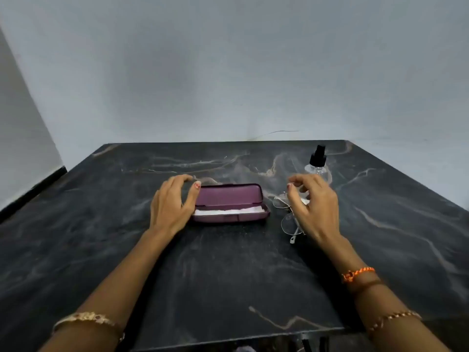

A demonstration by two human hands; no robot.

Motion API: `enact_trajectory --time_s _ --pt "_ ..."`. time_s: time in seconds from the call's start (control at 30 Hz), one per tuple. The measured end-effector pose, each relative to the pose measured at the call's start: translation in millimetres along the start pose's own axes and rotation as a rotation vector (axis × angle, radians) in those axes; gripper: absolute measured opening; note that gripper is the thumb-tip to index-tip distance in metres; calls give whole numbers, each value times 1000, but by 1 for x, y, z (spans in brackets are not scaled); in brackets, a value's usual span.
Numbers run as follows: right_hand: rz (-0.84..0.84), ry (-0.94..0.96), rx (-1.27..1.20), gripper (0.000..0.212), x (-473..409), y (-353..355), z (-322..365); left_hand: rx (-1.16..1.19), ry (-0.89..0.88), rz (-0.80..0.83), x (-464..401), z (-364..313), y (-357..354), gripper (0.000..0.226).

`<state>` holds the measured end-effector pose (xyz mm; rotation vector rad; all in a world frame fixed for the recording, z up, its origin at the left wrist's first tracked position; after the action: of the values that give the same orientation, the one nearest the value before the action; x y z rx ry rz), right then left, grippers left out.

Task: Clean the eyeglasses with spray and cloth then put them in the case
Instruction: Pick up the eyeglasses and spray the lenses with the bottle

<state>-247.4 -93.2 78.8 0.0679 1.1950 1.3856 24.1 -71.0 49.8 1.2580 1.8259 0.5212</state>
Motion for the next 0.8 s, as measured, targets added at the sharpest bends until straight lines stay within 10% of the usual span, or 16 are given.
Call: enact_trajectory --time_s 0.8 --pt "211 -351 412 68 1 2 -31 -19 -101 7 -14 10 -10 50"
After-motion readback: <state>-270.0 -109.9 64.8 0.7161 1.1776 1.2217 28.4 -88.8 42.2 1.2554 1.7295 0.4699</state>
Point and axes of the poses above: each hand's wrist, its own x-axis away from the middle knuckle, its own y-axis out of the back of the hand, z = x × y, the point moved 9 cm from there along -x, towards the middle knuckle, and after that the axes turned 13 degrees about z, right-handed, at the moved point
